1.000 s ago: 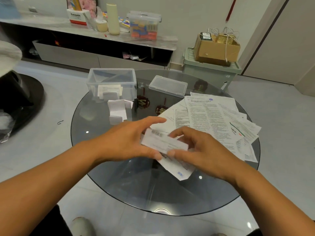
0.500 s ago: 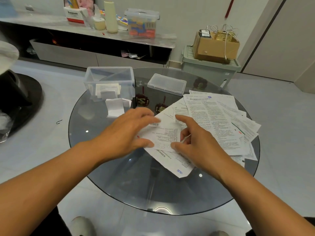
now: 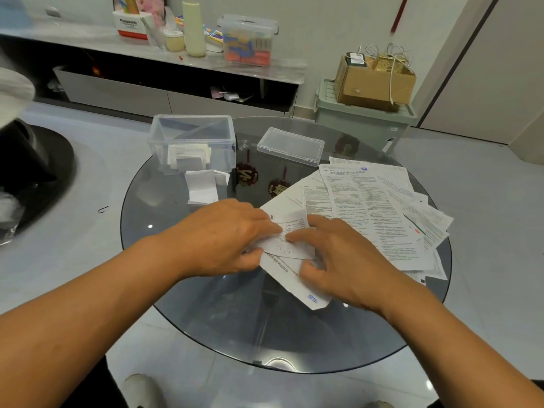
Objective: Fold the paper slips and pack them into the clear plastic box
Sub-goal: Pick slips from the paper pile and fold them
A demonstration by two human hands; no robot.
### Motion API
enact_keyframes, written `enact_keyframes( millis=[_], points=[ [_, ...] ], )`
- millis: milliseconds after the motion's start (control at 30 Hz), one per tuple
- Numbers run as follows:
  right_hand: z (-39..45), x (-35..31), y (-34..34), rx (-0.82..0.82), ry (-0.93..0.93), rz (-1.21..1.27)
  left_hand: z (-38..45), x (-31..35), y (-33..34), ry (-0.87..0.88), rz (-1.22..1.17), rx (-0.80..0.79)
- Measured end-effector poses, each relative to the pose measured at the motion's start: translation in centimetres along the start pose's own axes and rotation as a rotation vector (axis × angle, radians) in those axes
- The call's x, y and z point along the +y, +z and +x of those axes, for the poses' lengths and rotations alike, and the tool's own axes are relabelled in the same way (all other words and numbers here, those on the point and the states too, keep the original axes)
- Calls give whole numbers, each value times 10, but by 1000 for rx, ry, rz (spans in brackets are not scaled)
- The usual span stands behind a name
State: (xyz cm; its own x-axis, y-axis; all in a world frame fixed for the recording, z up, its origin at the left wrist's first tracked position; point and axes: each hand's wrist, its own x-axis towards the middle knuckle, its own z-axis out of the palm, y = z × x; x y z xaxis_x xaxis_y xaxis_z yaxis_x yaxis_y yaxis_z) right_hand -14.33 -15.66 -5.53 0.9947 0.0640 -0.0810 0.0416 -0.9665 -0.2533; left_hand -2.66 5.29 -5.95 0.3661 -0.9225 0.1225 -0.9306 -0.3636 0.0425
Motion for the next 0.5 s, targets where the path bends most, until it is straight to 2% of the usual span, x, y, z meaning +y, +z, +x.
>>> enact_keyframes(
  millis=[133, 333, 400, 500],
  points=[
    [0, 6, -9, -95, 2, 31, 1, -2, 4, 16, -19, 29],
    [13, 8, 12, 133, -33, -142, 0, -2, 6, -47, -94, 94],
    [14, 10, 15, 190, 27, 33, 0, -1, 5, -98, -135, 70],
    [10, 8, 8, 171, 140, 357, 0, 1, 6, -218, -276, 46]
  ],
)
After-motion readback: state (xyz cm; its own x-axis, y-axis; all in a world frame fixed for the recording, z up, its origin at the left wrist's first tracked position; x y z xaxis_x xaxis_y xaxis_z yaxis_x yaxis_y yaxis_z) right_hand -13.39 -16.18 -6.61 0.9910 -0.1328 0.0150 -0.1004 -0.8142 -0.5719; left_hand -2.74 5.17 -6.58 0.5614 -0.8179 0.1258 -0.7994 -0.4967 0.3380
